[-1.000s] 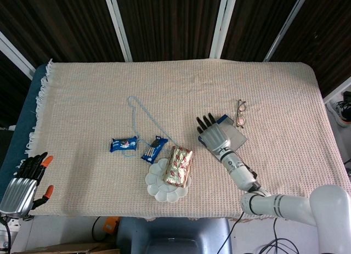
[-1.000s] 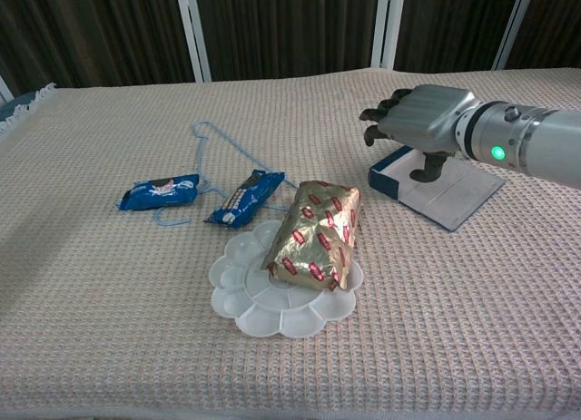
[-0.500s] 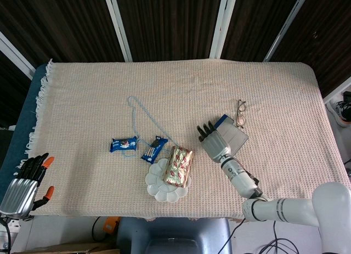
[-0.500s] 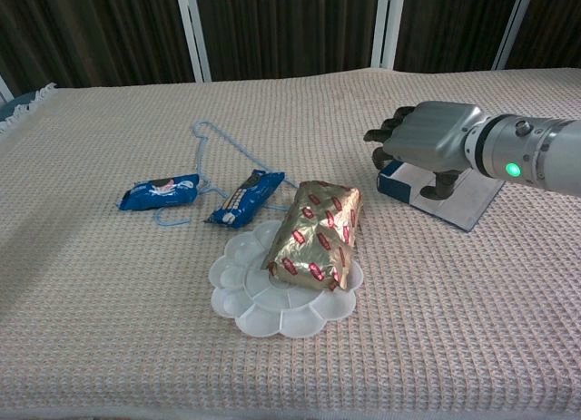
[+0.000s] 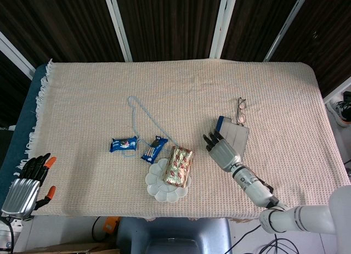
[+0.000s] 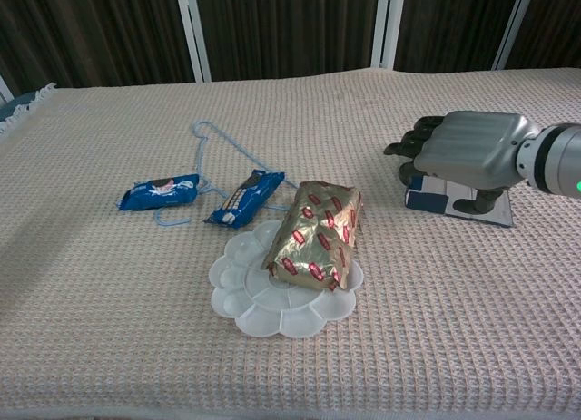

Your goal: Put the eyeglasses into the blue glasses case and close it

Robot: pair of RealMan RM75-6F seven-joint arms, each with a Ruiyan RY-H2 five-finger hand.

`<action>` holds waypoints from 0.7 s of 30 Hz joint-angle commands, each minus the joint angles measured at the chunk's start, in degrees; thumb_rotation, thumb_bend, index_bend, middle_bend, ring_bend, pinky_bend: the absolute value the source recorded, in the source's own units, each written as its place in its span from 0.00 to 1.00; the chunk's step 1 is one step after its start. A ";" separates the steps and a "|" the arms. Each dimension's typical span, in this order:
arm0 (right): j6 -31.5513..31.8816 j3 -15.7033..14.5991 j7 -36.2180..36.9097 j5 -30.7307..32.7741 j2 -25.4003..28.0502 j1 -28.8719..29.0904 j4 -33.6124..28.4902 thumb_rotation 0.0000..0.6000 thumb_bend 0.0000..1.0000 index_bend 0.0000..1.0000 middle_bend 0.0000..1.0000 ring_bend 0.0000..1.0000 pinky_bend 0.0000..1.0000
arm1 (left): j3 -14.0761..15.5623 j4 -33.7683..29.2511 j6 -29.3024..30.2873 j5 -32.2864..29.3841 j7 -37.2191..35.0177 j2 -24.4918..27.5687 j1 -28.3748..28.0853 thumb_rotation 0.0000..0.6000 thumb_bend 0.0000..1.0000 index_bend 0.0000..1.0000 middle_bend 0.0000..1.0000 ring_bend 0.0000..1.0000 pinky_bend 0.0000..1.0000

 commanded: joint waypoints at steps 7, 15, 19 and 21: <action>3.18 -0.22 11.50 -10.23 3.84 -4.28 2.60 1.00 0.51 0.38 0.00 0.00 0.00 | -0.07 -0.32 -0.46 -0.39 0.64 -0.12 -0.14 1.00 0.40 0.00 0.00 0.00 0.08; 4.70 6.12 22.43 -13.33 -1.82 -5.35 21.32 1.00 0.40 0.34 0.00 0.00 0.00 | -0.18 -0.29 -0.66 -0.61 0.93 -0.30 -0.24 1.00 0.40 0.00 0.00 0.00 0.08; -0.81 8.52 20.67 -8.70 -5.50 -4.27 30.16 1.00 0.40 0.29 0.00 0.00 0.00 | -0.24 -0.33 -1.33 -0.93 1.16 -0.36 -0.53 1.00 0.40 0.00 0.00 0.00 0.08; -4.07 9.51 18.79 -6.55 -7.76 -3.11 34.75 1.00 0.40 0.27 0.00 0.00 0.00 | -0.21 -0.42 -1.87 -1.08 1.53 -0.49 -0.75 1.00 0.40 0.00 0.00 0.00 0.08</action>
